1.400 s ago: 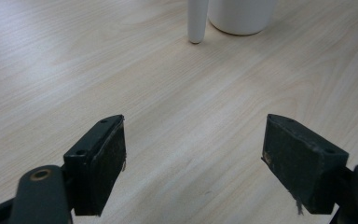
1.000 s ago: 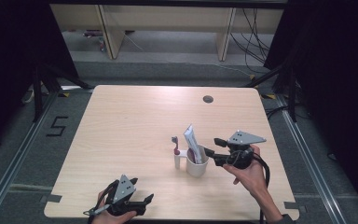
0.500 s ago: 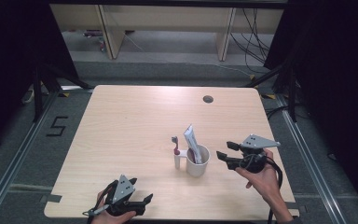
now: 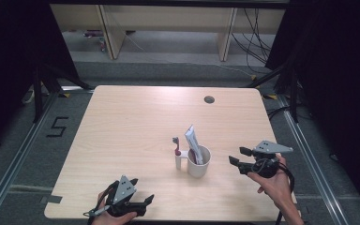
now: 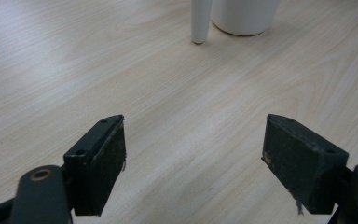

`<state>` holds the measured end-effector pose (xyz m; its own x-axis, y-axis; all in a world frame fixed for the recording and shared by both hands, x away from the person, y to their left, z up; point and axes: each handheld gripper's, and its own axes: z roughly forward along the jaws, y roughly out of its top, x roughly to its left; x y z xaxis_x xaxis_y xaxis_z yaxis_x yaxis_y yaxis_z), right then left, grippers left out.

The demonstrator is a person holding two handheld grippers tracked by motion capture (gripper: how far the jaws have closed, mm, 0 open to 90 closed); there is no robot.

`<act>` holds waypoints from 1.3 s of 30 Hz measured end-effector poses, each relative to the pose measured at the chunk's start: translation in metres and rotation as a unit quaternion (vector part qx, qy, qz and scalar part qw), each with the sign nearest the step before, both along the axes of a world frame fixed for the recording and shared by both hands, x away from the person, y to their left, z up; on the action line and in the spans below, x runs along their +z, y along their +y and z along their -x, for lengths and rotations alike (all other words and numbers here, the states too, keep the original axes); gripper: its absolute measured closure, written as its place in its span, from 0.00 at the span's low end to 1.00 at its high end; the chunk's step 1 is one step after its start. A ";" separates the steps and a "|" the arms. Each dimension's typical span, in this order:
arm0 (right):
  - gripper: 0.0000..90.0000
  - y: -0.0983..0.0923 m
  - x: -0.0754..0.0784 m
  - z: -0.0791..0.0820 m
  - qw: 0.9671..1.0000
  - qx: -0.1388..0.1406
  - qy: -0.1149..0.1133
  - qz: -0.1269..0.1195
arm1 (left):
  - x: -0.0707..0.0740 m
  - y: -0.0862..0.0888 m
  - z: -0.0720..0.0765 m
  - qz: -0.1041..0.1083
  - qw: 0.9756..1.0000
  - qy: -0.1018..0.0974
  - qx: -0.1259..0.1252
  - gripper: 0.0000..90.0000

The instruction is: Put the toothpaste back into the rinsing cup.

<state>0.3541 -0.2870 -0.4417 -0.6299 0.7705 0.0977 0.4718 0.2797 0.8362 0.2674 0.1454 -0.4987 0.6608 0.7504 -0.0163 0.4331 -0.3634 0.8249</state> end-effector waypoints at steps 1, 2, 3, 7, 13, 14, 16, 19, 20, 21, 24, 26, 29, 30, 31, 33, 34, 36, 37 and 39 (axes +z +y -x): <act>0.43 -0.001 -0.003 -0.001 1.000 -0.002 -0.008 -0.001 | 0.000 0.000 0.000 0.001 1.000 0.000 -0.001 0.23; 0.43 -0.003 -0.004 0.001 1.000 -0.003 0.005 0.000 | 0.000 0.000 0.000 0.001 1.000 0.000 -0.001 0.23; 0.42 -0.004 -0.006 0.001 1.000 -0.003 0.004 0.004 | 0.000 0.001 0.000 -0.008 1.000 -0.001 -0.002 0.23; 0.40 -0.006 -0.011 0.002 1.000 -0.006 0.011 0.010 | -0.001 0.002 0.004 -0.003 1.000 0.001 -0.001 0.23; 0.38 -0.013 -0.016 0.005 1.000 -0.015 0.013 0.019 | -0.001 0.006 0.009 0.006 1.000 0.000 0.013 0.23; 0.38 -0.015 -0.017 0.006 0.999 -0.020 0.021 0.014 | -0.001 0.007 0.009 0.005 1.000 0.000 0.013 0.23; 0.37 -0.020 -0.019 0.006 0.999 -0.021 0.015 0.025 | -0.001 0.007 0.009 0.000 1.000 0.000 0.010 0.23; 0.35 -0.025 -0.020 0.010 0.999 -0.023 0.020 0.025 | -0.002 0.005 0.009 0.008 1.000 -0.001 0.011 0.23; 0.35 -0.027 -0.021 0.011 0.999 -0.025 0.017 0.025 | -0.003 0.005 0.009 0.008 1.000 0.000 0.011 0.23; 0.35 -0.028 -0.022 0.012 0.999 -0.024 0.022 0.027 | -0.003 0.005 0.009 0.005 1.000 0.000 0.010 0.23; 0.34 -0.029 -0.025 0.018 0.999 -0.032 0.036 0.017 | -0.001 0.007 0.009 -0.004 1.000 0.001 0.006 0.23; 0.33 -0.031 -0.026 0.021 0.999 -0.030 0.042 0.018 | -0.002 0.005 0.008 0.003 1.000 -0.001 0.007 0.23; 0.31 -0.033 -0.028 0.026 0.998 -0.032 0.048 0.018 | -0.002 0.005 0.008 0.000 1.000 0.000 0.005 0.23; 0.30 -0.034 -0.030 0.026 0.998 -0.032 0.044 0.017 | -0.001 0.005 0.008 -0.001 1.000 0.000 0.006 0.23; 0.30 -0.035 -0.029 0.026 0.999 -0.025 0.036 0.028 | -0.001 0.006 0.009 -0.003 1.000 0.001 0.007 0.23; 0.30 -0.033 -0.031 0.030 0.998 -0.028 0.049 0.020 | -0.002 0.005 0.008 0.003 1.000 0.001 0.007 0.23; 0.30 -0.033 -0.031 0.032 0.998 -0.029 0.048 0.022 | -0.002 0.005 0.008 0.002 1.000 0.001 0.007 0.23; 0.29 -0.034 -0.031 0.034 0.998 -0.026 0.052 0.024 | -0.002 0.005 0.008 0.000 1.000 0.002 0.008 0.23; 0.28 -0.035 -0.032 0.034 0.999 -0.022 0.037 0.031 | -0.002 0.005 0.009 -0.004 1.000 0.003 0.006 0.23; 0.27 -0.036 -0.032 0.036 0.998 -0.018 0.040 0.034 | -0.002 0.005 0.009 -0.003 1.000 0.002 0.007 0.23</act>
